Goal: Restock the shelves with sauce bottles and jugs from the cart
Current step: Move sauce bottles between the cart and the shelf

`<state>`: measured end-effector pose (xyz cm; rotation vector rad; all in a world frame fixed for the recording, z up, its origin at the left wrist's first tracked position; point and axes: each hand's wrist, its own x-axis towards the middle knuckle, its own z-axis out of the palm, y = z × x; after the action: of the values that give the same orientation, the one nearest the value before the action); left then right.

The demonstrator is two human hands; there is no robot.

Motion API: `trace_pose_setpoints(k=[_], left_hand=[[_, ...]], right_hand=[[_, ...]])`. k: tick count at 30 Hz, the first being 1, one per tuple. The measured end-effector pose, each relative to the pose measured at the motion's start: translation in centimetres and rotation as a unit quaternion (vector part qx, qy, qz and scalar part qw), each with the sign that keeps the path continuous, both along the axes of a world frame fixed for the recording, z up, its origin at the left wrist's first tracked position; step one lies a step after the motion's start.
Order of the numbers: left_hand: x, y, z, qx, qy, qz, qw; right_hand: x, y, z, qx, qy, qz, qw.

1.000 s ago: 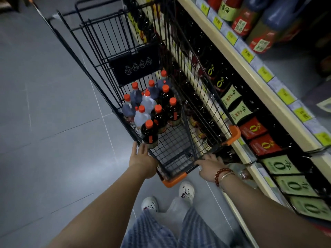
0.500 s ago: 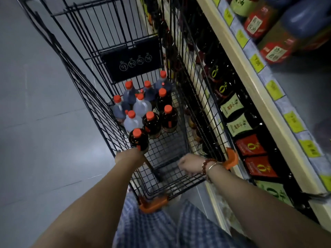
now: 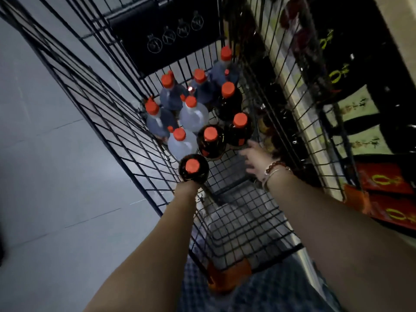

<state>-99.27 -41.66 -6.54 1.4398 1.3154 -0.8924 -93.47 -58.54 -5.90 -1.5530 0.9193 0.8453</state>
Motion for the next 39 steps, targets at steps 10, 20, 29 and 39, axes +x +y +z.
trace_pose_setpoints(k=[10,20,29,39], left_hand=[[0.9,-0.6,-0.9,-0.034,-0.004,0.086,0.996],[1.4,-3.1,3.6,-0.069,-0.024,-0.050,0.996],[4.0,-7.9,12.5,-0.151,-0.148,-0.170,0.962],[5.5,-12.8,23.2,-0.296,-0.299,-0.198,0.885]], right_hand=[[3.2,1.1,-2.9,0.003,0.015,-0.137,0.991],[-4.9,-1.7,3.7,-0.020,0.046,-0.262,0.964],[-9.3,-3.9,14.5,0.005,-0.094,-0.392,0.915],[-11.8,-5.9,24.3,0.016,-0.330,-0.520,0.788]])
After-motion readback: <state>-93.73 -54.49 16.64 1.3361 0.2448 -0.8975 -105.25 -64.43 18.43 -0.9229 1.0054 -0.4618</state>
